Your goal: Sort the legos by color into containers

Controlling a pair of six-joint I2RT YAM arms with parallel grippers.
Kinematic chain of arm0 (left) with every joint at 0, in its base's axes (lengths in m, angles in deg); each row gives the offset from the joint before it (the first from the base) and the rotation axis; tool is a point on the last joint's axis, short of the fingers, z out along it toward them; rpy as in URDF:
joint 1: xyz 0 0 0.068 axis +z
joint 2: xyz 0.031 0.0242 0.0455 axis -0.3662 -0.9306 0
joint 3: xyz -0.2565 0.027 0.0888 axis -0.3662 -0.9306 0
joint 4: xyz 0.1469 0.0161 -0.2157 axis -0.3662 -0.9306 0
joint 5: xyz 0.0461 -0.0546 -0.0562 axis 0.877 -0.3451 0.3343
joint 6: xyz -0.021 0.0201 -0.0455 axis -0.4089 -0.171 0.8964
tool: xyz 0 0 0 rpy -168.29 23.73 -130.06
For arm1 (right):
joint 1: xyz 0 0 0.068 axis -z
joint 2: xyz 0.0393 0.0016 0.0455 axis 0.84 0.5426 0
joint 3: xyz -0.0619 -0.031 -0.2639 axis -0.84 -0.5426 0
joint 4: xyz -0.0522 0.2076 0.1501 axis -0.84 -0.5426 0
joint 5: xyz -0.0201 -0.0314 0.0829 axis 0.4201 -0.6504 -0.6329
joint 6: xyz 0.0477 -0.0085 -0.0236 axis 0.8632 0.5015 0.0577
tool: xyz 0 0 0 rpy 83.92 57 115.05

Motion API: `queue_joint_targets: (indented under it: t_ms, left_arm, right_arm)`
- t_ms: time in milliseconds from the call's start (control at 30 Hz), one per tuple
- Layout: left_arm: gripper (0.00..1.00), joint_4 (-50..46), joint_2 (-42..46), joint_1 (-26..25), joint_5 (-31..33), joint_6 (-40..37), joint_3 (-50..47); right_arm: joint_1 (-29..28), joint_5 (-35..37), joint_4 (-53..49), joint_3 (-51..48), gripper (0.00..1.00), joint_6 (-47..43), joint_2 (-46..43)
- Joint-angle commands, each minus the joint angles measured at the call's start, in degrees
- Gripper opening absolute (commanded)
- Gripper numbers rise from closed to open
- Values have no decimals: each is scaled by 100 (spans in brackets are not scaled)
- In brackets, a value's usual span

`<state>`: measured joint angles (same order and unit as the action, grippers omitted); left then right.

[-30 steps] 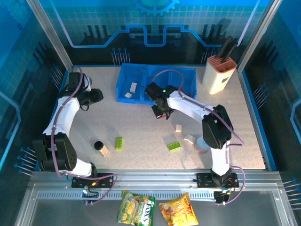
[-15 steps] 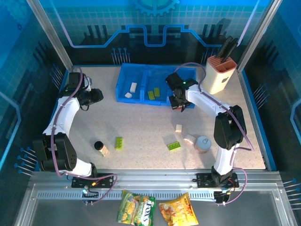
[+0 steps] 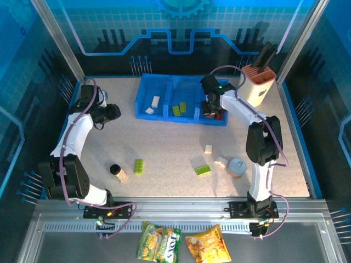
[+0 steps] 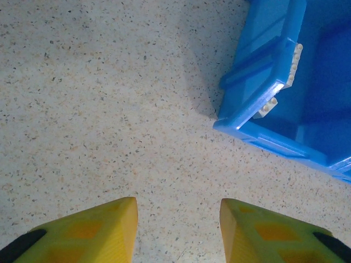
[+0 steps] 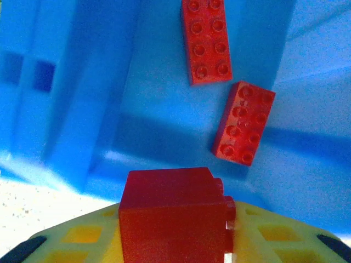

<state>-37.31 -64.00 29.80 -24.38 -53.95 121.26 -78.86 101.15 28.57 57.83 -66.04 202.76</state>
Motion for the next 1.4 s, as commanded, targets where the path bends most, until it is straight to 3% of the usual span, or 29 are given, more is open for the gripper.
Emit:
queue_joint_targets:
  t_ms: [0, 600, 1000, 1367]
  left_arm:
    - [45, 42, 85, 38, -143, -28, -62]
    - [44, 51, 36, 39, -125, -32, -81]
    - [44, 55, 46, 40, -125, -28, -81]
    - [45, 42, 52, 8, -143, -29, -81]
  right_arm:
    - [189, -260, 156, 330, 44, -70, 307]
    - [501, -823, 417, 908, 45, 94, 1358]
    - [495, -815, 377, 859, 52, 125, 1184]
    - [465, -753, 268, 681, 52, 93, 694]
